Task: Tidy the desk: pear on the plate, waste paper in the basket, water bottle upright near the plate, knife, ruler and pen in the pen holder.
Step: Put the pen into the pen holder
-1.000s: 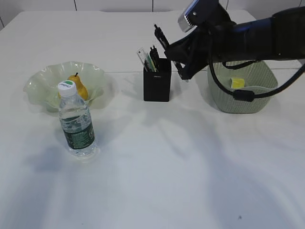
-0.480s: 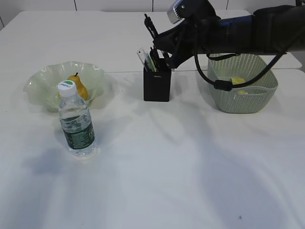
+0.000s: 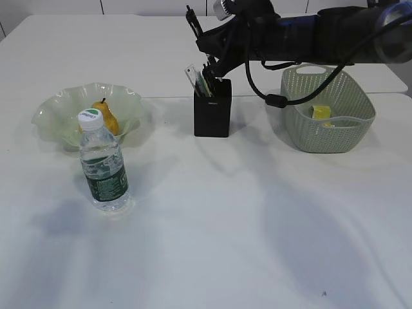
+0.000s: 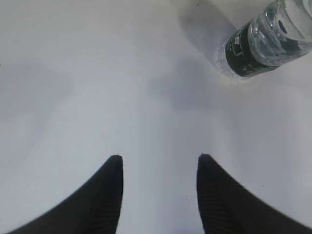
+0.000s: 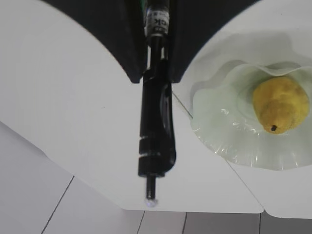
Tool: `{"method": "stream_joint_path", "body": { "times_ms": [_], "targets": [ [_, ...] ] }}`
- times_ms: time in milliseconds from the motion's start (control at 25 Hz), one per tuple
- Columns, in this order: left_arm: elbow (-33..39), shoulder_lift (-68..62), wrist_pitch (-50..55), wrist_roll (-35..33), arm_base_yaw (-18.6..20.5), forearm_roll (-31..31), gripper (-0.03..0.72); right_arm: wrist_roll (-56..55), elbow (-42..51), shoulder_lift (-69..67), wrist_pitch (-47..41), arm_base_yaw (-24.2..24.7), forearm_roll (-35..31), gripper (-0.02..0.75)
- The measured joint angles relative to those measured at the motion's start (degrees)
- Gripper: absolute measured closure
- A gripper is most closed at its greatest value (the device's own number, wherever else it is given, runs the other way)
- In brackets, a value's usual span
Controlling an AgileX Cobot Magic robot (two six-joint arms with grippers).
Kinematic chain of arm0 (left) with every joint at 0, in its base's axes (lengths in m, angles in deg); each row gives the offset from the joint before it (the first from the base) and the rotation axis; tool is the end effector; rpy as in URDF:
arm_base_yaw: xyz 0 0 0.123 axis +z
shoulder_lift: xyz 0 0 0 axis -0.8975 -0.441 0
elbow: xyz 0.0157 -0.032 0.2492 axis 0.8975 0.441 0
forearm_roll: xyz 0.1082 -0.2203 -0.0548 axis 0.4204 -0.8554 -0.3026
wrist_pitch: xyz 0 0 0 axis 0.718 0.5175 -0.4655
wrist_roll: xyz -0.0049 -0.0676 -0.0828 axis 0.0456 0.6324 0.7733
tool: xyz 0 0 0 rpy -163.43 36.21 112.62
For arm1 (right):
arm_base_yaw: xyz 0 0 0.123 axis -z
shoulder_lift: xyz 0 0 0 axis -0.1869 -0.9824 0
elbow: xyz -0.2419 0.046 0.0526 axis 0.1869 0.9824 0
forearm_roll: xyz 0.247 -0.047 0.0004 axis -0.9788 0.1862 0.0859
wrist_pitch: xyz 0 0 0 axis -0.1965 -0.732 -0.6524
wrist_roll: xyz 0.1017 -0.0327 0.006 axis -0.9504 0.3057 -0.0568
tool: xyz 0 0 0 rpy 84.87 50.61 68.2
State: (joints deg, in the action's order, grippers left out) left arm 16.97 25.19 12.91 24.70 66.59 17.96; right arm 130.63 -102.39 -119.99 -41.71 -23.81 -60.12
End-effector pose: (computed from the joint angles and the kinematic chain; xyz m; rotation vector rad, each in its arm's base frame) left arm 0.2259 -0.0061 0.2506 -0.1395 2.6569 -0.2263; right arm 0.4722 0.1648 0.2089 -0.9840 1.5315 0.2868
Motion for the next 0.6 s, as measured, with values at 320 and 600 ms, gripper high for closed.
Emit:
{"method": "stream_joint_path", "body": {
  "times_ms": [320,600],
  "targets": [
    [0.00,0.00,0.00,0.00,0.00,0.00,0.344,-1.70,-5.06,-6.69,-1.10,0.74,-0.10,0.648],
    [0.00,0.00,0.11,0.00,0.00,0.00,0.351,-2.36,-6.87,-9.90,-1.72,1.83,-0.10,0.648]
  ]
}}
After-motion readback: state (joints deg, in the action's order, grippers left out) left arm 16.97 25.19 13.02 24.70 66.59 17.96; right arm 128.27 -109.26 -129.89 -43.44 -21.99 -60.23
